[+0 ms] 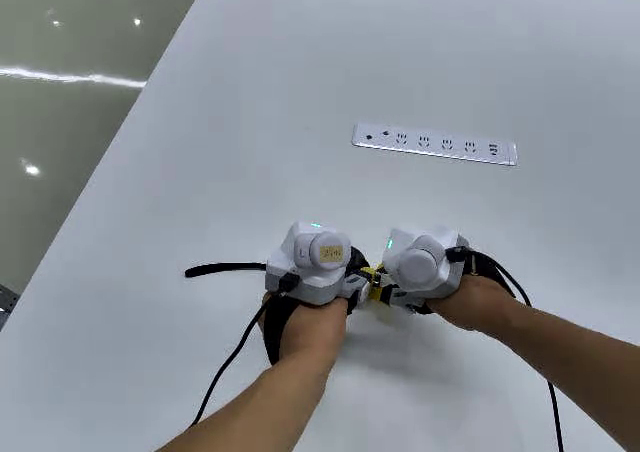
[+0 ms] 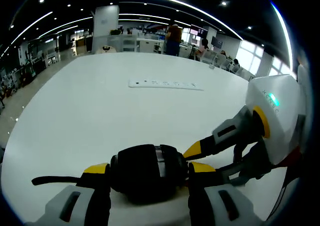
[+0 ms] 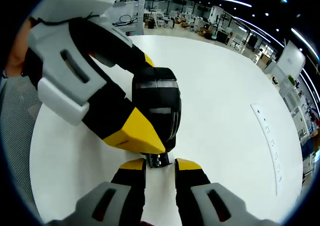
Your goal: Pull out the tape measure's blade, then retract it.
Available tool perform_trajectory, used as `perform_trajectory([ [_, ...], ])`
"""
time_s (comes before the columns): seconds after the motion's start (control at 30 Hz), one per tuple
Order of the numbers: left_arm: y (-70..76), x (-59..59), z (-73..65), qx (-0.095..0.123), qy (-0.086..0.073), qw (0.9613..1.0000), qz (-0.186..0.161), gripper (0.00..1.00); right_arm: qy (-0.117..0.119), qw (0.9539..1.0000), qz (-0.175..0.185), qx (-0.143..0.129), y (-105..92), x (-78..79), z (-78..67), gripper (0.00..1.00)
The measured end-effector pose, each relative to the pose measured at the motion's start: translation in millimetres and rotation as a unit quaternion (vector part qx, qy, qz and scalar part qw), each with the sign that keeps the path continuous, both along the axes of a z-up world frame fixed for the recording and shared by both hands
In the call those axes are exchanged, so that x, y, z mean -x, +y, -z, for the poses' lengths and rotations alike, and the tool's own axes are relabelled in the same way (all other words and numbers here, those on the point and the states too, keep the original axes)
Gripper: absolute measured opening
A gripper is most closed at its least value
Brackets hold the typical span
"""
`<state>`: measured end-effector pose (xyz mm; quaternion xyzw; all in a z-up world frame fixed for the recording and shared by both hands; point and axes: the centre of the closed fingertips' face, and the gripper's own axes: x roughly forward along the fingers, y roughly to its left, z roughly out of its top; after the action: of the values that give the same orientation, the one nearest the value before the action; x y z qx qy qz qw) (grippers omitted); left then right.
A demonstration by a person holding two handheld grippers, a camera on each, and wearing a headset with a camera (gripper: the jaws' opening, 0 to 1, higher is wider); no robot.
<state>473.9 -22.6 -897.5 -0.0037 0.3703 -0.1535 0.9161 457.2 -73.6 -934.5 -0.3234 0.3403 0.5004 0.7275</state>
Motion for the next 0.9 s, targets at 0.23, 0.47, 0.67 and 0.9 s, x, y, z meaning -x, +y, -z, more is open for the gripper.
perform_trajectory([
  [0.23,-0.2,4.3,-2.8,-0.002,-0.001,0.9999,0.010,0.60,0.002,0.9999,0.014,-0.006,-0.2,1.7,-3.5,0.24],
  [0.47,2.5,9.1,-7.7,-0.005,-0.004,0.9999,0.016,0.61,0.002,0.9995,0.030,-0.014,-1.1,5.2,-10.1,0.27],
  [0.67,5.4,14.7,-11.4,-0.009,-0.006,0.9997,0.023,0.64,0.000,0.9987,0.047,-0.020,-3.9,9.3,-17.6,0.29],
  [0.9,10.8,21.2,-16.9,-0.015,-0.009,0.9995,0.027,0.64,-0.002,0.9971,0.070,-0.031,-5.9,15.3,-25.7,0.30],
])
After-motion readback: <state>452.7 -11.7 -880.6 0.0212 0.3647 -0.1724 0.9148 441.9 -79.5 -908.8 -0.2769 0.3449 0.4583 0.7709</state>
